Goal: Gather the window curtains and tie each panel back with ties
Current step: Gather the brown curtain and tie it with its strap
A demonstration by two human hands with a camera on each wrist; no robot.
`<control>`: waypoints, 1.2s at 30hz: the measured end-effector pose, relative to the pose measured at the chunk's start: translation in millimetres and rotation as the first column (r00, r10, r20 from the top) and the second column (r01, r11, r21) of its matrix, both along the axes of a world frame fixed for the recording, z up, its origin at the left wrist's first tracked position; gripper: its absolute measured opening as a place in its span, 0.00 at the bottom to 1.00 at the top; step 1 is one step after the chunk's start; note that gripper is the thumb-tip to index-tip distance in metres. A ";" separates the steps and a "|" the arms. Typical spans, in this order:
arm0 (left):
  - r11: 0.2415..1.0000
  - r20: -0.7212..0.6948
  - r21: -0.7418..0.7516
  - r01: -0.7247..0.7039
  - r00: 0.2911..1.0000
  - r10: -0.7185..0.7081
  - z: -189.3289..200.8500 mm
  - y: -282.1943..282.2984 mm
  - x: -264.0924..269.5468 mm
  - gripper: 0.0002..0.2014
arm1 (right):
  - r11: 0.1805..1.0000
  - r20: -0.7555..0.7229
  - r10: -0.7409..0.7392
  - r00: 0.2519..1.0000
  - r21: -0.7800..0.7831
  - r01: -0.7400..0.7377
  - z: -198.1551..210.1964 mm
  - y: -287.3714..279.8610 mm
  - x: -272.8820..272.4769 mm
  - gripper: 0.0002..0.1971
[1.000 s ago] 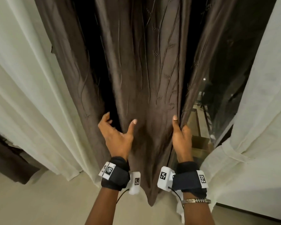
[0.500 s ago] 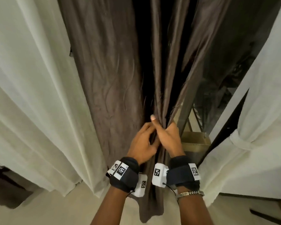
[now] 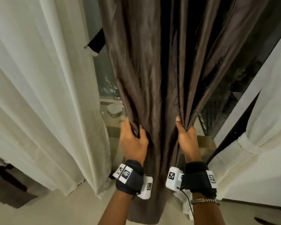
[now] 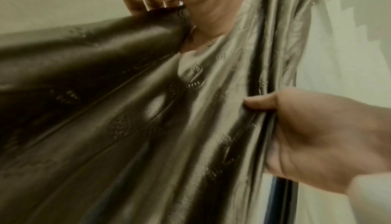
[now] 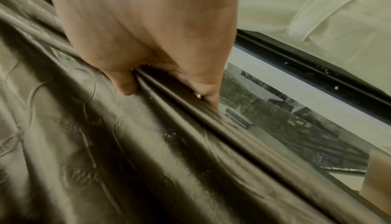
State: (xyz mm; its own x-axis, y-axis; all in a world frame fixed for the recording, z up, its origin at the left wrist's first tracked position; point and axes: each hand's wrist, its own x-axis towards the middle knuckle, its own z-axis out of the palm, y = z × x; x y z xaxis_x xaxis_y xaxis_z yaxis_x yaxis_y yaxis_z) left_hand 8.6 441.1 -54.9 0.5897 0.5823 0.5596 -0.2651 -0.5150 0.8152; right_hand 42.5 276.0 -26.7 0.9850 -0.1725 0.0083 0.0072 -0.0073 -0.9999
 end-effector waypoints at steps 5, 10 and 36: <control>0.958 -0.108 0.176 0.225 0.972 -0.208 5.3 -43.8 3.1 0.32 | 0.974 0.084 0.226 0.971 0.017 -0.228 39.8 9.3 -15.7 0.11; 0.875 -0.169 0.337 0.349 0.936 -0.308 15.5 -50.2 9.3 0.29 | 0.965 0.155 0.244 0.957 -0.135 -0.225 57.8 18.1 -7.9 0.23; 0.835 -0.147 0.348 0.427 0.904 -0.401 222.3 -12.3 90.3 0.49 | 0.687 0.113 0.701 0.704 -0.372 -0.624 123.1 -29.5 65.9 0.40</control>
State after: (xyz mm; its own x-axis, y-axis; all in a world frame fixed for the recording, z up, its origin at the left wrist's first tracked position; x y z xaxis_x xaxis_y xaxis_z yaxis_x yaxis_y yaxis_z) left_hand 98.9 428.8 167.4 0.7722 0.0380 0.6343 -0.4736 -0.6312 0.6143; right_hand 108.5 246.6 96.4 0.7985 0.5735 0.1829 0.3476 -0.1912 -0.9180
